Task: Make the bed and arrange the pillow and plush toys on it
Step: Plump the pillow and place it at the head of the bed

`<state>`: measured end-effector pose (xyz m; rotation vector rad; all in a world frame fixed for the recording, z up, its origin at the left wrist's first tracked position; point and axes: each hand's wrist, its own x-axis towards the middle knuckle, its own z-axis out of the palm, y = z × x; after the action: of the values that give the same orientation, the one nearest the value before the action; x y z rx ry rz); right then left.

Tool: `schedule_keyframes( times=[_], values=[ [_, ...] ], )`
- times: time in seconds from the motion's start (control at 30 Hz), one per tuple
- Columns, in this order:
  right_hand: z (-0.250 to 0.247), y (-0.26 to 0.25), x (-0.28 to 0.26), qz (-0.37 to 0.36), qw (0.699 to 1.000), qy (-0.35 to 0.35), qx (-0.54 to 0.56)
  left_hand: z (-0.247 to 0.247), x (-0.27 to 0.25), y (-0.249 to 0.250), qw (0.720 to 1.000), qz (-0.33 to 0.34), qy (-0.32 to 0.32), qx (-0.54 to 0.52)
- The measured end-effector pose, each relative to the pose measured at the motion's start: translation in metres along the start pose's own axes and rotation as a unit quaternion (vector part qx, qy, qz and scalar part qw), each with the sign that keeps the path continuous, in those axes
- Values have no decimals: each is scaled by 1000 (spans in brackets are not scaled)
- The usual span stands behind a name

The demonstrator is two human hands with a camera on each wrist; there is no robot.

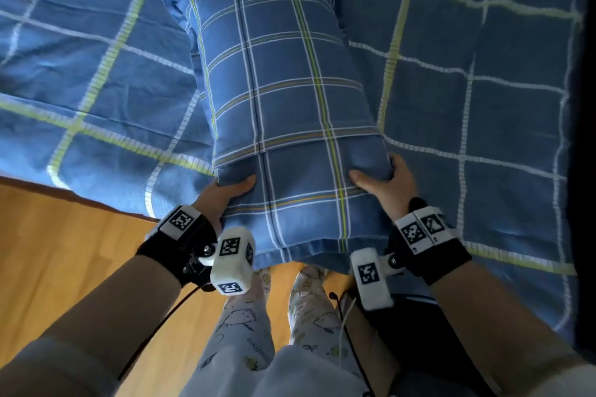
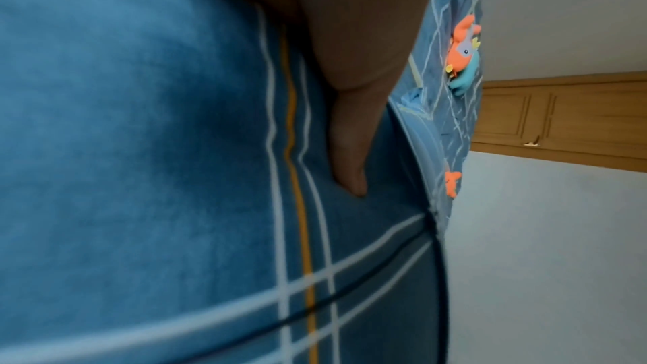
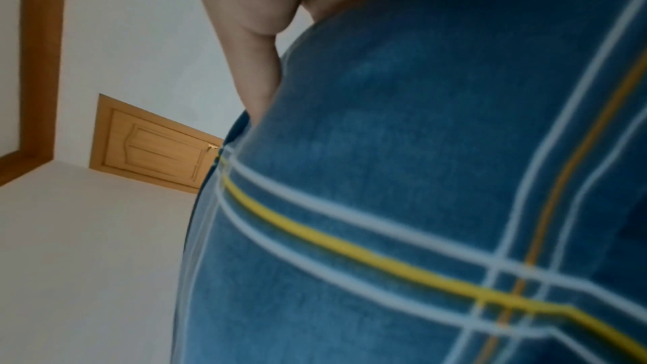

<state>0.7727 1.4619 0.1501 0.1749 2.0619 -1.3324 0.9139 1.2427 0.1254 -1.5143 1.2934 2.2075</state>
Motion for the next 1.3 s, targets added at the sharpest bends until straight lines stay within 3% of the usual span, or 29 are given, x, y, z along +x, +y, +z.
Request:
schedule_keyframes(
  times=[0.2,0.37,0.47,0.6,0.7,0.8,0.87,0.93,1.0,1.1,1.2,1.23,1.3],
  values=[
    [18,46,-4,60,998,8,19,-23,5,-4,989,15,-16,143],
    [6,35,2,40,998,2,58,-25,-12,58,962,94,-10,257],
    [17,27,-5,52,997,6,64,-17,-39,103,929,149,-6,339],
    [36,22,-17,145,985,-97,18,12,-84,147,889,198,-14,412],
    [47,23,-30,164,976,-143,-14,32,-99,156,867,191,-48,457],
    [36,16,-39,142,983,-112,-9,62,-101,140,836,143,-96,521],
    [11,4,-44,141,984,-107,35,90,-99,112,818,93,-172,541],
    [-20,-6,-47,119,984,-85,105,118,-97,75,829,49,-260,492],
    [-53,-10,-50,84,983,-63,150,143,-93,44,838,47,-317,441],
    [-89,-4,-58,58,989,-45,125,162,-76,30,890,30,-331,312],
    [-96,11,-65,41,996,-54,53,149,-48,34,947,-22,-286,147],
    [-96,23,-60,37,998,-46,12,140,-35,33,962,-18,-244,118],
    [-95,41,-56,36,996,-45,-73,118,-4,20,976,8,-102,190]
  ],
)
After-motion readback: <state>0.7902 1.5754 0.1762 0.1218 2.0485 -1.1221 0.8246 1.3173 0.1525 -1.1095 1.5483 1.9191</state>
